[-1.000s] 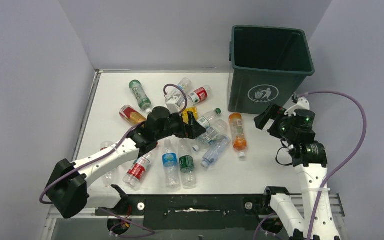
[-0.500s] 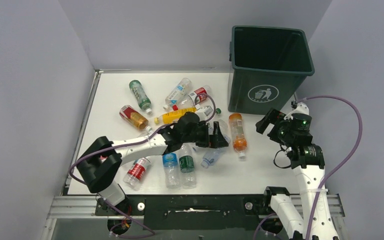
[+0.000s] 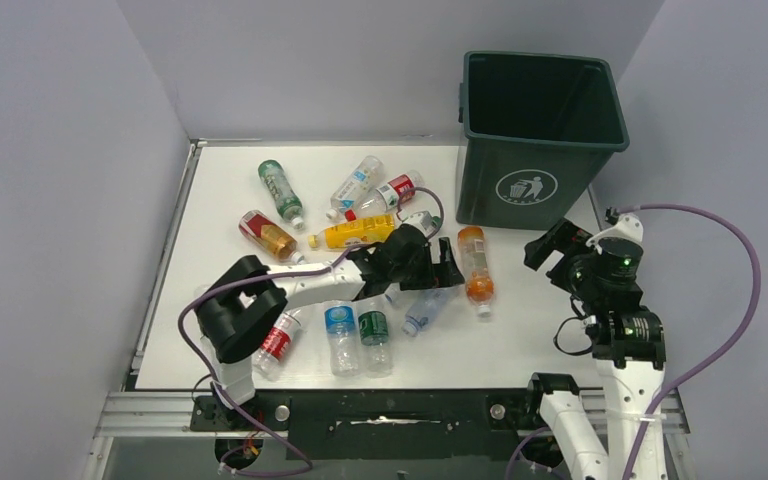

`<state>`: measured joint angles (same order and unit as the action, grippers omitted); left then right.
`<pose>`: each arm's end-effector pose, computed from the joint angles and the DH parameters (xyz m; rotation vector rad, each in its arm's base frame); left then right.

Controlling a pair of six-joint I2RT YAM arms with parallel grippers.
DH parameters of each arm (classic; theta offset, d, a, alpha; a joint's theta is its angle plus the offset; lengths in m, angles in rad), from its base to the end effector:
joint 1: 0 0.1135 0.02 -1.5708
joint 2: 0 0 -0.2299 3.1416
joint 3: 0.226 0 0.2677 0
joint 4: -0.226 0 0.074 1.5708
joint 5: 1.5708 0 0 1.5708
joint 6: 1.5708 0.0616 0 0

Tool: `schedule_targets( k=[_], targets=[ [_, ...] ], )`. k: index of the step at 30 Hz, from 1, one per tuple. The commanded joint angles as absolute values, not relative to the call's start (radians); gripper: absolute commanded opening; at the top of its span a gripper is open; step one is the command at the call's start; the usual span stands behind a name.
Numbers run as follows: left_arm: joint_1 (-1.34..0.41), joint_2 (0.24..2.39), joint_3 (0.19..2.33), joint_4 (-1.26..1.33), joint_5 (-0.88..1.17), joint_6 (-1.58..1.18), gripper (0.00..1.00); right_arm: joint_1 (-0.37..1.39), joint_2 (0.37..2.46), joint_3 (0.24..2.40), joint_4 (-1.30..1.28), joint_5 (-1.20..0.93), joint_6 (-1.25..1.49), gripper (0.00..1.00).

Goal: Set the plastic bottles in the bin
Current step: Pick up the plastic bottle at the center of the board.

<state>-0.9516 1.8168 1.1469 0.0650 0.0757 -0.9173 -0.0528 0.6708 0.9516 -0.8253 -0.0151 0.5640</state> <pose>0.2453 -0.3522 0.1445 0.0892 2.4099 -1.0711 0.1897 -0.0091 0.3161 0.6384 2.0339 0.3193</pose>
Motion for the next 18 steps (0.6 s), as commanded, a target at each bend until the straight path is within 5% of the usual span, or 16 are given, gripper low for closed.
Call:
schedule_targets(
  k=[1,18],
  targets=[
    [-0.968,1.854,1.226,0.057,-0.007,-0.94,0.95,-0.059,0.667,1.005,-0.827,0.001,0.577,0.98],
    [-1.036,1.893,1.38,-0.163,-0.159,-0.759,0.96,-0.06,0.623,0.97,-0.834,-0.019,0.588,0.98]
  ],
)
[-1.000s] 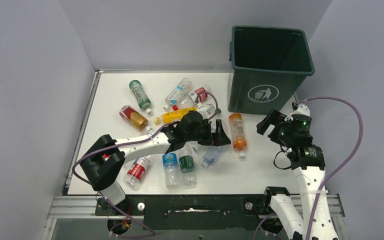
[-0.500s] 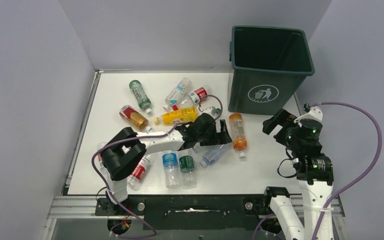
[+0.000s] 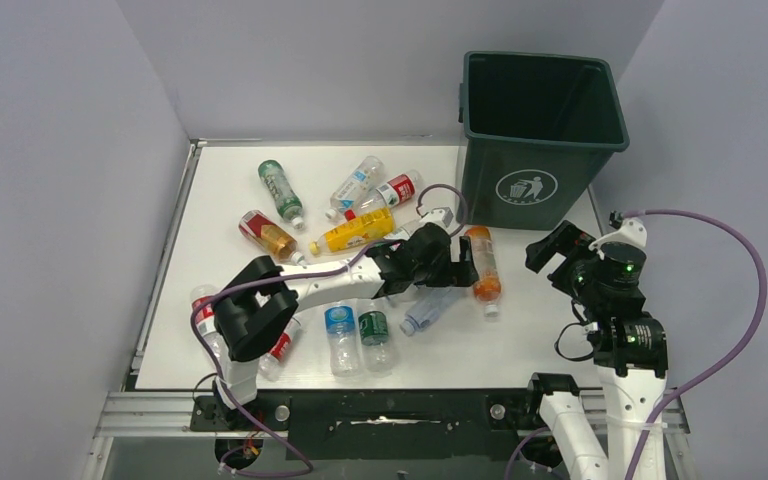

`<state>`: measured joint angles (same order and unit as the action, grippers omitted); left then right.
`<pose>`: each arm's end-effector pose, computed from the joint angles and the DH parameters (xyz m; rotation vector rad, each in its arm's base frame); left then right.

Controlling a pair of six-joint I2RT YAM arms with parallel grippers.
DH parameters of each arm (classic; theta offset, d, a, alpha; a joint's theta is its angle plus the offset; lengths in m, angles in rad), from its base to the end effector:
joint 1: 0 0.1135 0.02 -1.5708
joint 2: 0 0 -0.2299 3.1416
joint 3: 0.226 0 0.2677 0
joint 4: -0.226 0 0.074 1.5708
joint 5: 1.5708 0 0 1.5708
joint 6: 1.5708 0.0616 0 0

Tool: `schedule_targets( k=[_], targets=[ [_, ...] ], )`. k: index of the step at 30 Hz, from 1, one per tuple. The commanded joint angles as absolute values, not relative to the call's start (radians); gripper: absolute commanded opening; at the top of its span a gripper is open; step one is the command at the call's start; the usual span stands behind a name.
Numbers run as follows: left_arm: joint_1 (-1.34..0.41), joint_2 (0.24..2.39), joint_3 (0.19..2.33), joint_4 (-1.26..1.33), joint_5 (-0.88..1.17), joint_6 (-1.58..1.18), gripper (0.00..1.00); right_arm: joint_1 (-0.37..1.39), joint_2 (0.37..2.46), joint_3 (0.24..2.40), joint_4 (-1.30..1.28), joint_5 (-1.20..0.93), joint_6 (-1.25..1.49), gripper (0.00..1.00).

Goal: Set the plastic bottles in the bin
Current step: Pick up the plastic bottle at the center of the board.

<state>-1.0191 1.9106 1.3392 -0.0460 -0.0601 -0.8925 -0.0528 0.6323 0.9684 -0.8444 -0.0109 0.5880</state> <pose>0.2437 -0.3890 0.1612 0.1134 2.3711 -0.9600 0.1793 -0.0088 0.3261 0.6540 1.9921 0.3368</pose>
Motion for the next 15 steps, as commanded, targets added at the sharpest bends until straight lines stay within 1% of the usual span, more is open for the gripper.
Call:
schedule_targets(
  k=[1,4,6,10,15],
  targets=[
    [-1.049,1.878,1.38,-0.201,-0.208,-0.717,0.97,-0.06,0.62,0.97,-0.835,-0.023,0.586,0.98],
    [-1.081,1.821,1.343,-0.267,-0.349,-0.601,0.98,-0.059,0.613,0.962,-0.83,-0.034,0.586,0.98],
    [-1.086,1.779,1.303,-0.277,-0.385,-0.546,0.98,-0.059,0.61,0.952,-0.822,-0.043,0.587,0.98],
    [-1.086,1.724,1.217,-0.247,-0.355,-0.452,0.98,-0.06,0.611,0.931,-0.801,-0.065,0.593,0.98],
    [-1.086,1.713,1.178,-0.217,-0.29,-0.393,0.98,-0.058,0.62,0.913,-0.786,-0.084,0.603,0.98]
  ],
)
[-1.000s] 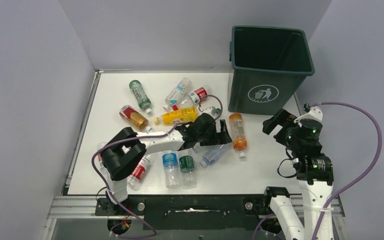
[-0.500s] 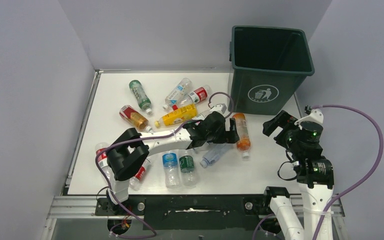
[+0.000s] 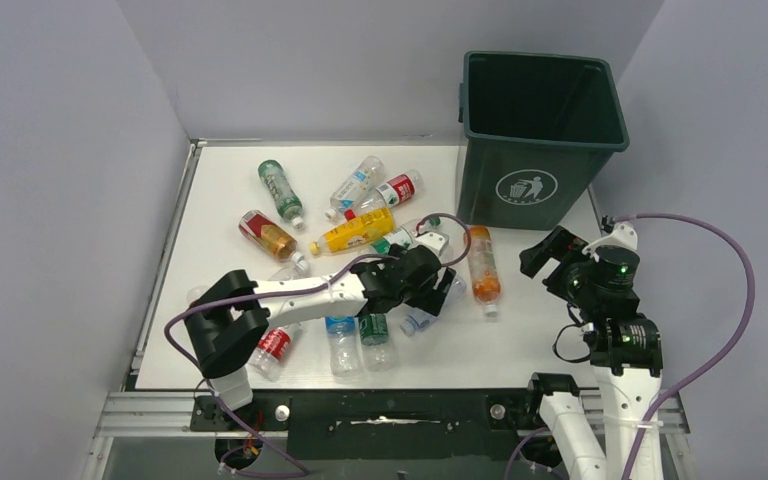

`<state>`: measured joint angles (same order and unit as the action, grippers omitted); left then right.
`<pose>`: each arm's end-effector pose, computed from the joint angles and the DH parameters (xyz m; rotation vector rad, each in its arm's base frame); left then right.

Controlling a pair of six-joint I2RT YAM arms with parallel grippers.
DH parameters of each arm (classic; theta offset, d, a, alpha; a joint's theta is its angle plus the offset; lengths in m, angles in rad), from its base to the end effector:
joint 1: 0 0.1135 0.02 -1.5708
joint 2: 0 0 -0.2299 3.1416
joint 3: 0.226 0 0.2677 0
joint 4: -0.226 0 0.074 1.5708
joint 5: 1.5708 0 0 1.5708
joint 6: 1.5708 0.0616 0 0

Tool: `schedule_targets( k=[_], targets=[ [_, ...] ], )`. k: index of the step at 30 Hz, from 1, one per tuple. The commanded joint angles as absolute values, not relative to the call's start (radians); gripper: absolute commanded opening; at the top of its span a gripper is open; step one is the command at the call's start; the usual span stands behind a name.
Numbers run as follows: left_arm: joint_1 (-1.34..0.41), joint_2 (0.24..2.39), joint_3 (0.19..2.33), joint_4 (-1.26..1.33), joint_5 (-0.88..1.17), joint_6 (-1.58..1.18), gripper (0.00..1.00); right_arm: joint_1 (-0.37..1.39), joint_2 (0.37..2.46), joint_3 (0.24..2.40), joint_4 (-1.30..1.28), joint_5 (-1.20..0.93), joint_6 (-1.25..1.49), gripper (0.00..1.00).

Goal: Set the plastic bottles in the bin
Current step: Pick up the plastic bottle at the center of the board.

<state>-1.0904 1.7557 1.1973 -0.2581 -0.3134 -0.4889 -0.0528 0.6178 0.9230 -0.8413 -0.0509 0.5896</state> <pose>0.2045 -0.3514 0.1555 0.5600 2.3059 -0.4027 0.1798 -0.0064 0.3131 0.6427 2.0292 0.3734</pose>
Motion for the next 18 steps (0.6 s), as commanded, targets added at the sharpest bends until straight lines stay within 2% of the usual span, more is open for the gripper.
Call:
schedule_targets(
  k=[1,18],
  targets=[
    [-1.086,1.712,1.172,-0.211,-0.275,-0.385,0.98,-0.059,0.619,0.912,-0.784,-0.086,0.604,0.98],
    [-1.163,1.754,1.164,-0.171,-0.261,-0.327,0.96,-0.058,0.608,0.894,-0.791,-0.086,0.612,0.98]
  ],
)
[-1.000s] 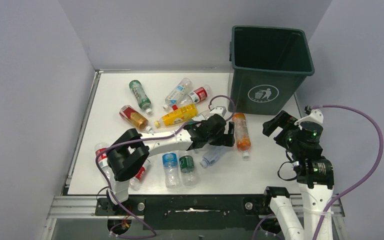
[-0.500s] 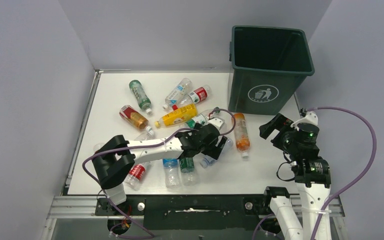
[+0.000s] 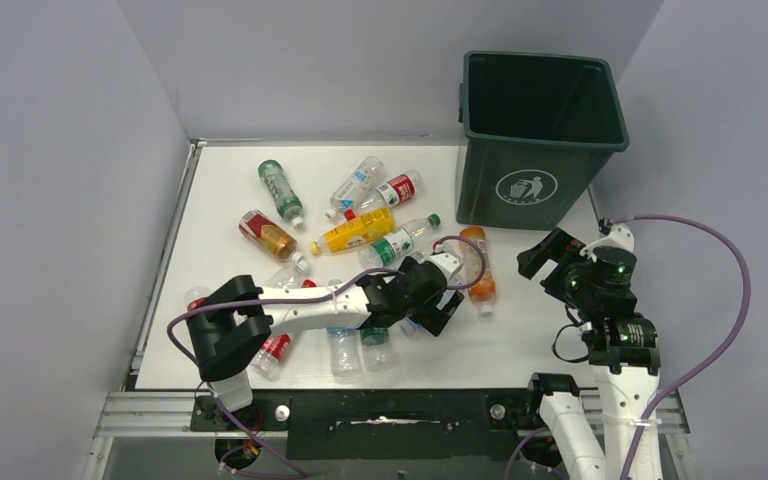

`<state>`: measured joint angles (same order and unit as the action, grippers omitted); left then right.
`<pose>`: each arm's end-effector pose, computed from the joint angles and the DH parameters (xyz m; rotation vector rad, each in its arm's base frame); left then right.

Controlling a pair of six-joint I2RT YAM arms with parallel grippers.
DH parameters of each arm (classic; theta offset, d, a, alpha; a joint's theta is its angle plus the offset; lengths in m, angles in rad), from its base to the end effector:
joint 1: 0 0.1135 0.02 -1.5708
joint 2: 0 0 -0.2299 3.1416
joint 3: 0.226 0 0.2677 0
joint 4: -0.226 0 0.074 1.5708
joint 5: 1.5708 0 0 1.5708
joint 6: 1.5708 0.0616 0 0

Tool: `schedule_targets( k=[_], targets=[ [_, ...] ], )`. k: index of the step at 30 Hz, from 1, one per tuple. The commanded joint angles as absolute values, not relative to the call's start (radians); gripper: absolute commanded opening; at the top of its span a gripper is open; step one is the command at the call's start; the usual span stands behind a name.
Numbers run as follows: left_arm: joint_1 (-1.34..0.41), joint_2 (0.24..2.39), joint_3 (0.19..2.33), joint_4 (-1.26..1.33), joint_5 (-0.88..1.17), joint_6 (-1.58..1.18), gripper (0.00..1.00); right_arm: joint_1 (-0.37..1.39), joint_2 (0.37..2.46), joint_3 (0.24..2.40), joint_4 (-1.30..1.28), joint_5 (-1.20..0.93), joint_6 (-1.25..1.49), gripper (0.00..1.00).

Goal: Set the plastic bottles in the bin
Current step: Pick up the plastic bottle at the center of the board.

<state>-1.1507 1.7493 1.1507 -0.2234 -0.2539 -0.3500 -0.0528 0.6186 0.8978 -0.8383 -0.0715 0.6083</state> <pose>0.1777 -0.3599 0.1444 0.8233 2.2537 -0.4184 0.1818 -0.0052 0.3045 0.6590 2.0518 0.4014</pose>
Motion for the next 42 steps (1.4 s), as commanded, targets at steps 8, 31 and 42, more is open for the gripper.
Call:
schedule_targets(
  k=[8,31,42],
  targets=[
    [-1.164,1.82,1.186,-0.19,-0.279,-0.333,0.82,-0.059,0.599,0.88,-0.793,-0.089,0.614,0.98],
    [-1.164,1.713,1.291,-0.325,-0.353,-0.334,0.44,-0.058,0.591,0.893,-0.814,-0.085,0.6,0.98],
    [-1.155,1.581,1.521,-0.465,-0.382,-0.285,0.44,-0.058,0.593,0.904,-0.826,-0.084,0.595,0.98]
  ],
)
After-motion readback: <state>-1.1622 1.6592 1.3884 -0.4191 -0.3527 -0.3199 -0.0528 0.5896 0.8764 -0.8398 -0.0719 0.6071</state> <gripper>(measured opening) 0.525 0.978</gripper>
